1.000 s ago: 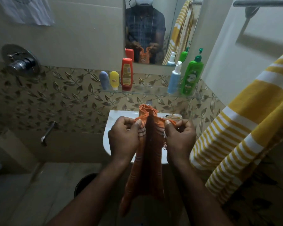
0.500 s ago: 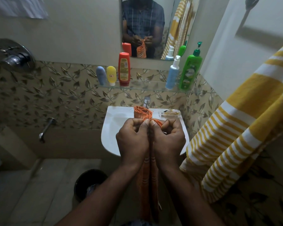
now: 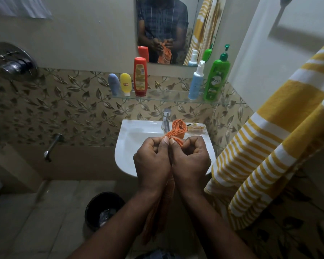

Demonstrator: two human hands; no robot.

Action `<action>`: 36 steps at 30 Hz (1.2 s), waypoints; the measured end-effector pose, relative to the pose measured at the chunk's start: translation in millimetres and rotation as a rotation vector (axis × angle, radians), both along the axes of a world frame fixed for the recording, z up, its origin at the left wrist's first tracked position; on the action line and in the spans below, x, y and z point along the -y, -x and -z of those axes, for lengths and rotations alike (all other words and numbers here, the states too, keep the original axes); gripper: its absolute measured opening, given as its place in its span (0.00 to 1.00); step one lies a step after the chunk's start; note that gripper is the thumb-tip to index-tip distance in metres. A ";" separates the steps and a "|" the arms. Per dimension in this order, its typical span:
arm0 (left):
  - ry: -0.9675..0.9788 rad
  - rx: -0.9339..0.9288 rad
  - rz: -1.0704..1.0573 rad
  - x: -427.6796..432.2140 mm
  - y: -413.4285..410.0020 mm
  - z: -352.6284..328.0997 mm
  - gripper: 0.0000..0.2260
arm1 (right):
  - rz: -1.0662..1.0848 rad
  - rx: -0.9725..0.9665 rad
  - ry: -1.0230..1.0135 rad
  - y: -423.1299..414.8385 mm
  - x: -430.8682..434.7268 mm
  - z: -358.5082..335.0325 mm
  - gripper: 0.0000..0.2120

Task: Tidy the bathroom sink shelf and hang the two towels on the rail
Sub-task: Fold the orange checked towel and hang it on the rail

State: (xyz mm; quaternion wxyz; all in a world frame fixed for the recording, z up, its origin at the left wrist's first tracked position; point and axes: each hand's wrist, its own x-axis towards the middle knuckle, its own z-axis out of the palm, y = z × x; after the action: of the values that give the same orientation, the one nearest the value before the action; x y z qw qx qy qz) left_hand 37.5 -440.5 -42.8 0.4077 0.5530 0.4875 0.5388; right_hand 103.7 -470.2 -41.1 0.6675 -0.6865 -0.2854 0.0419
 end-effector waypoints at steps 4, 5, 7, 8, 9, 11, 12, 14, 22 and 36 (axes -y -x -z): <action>0.001 -0.001 0.016 -1.3 -1.3 0.8 0.06 | 0.000 0.019 -0.006 -0.5 2.2 0.5 0.14; -0.005 -0.003 0.022 -1.7 -1.3 1.0 0.07 | -0.007 0.022 -0.005 -0.2 3.2 0.0 0.13; -0.010 -0.003 0.032 -1.6 -1.3 0.3 0.06 | -0.028 0.020 -0.011 1.1 5.1 -1.0 0.11; -0.010 0.002 0.040 -1.4 -1.3 -0.2 0.06 | -0.040 0.018 -0.020 2.1 6.0 -1.1 0.11; -0.010 0.007 0.048 -1.7 -1.1 -0.1 0.07 | -0.055 0.012 -0.031 3.3 7.1 -1.0 0.10; -0.013 0.013 0.070 -0.8 -1.1 -1.5 0.07 | -0.093 -0.021 -0.058 5.7 9.4 -1.0 0.09; -0.008 0.022 0.083 -0.5 -1.0 -2.2 0.07 | -0.120 -0.049 -0.076 6.8 10.7 -0.9 0.08; 0.015 0.051 0.109 -0.9 0.1 -2.6 0.08 | -0.190 -0.108 -0.114 8.7 15.4 -1.2 0.04; 0.041 0.099 0.121 -10.6 1.4 -4.0 0.05 | -0.408 -0.399 -0.200 10.0 25.3 -3.9 0.09; -0.137 -0.069 0.116 -43.2 23.6 -20.5 0.13 | -0.397 0.627 0.326 -120.1 15.4 -23.5 0.27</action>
State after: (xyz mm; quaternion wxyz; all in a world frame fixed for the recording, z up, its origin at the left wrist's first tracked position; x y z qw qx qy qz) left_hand 13.9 -397.3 -22.3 0.3823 0.6253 0.4304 0.5269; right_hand 223.8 -485.6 -17.6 0.4093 -0.6945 -0.5917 0.0032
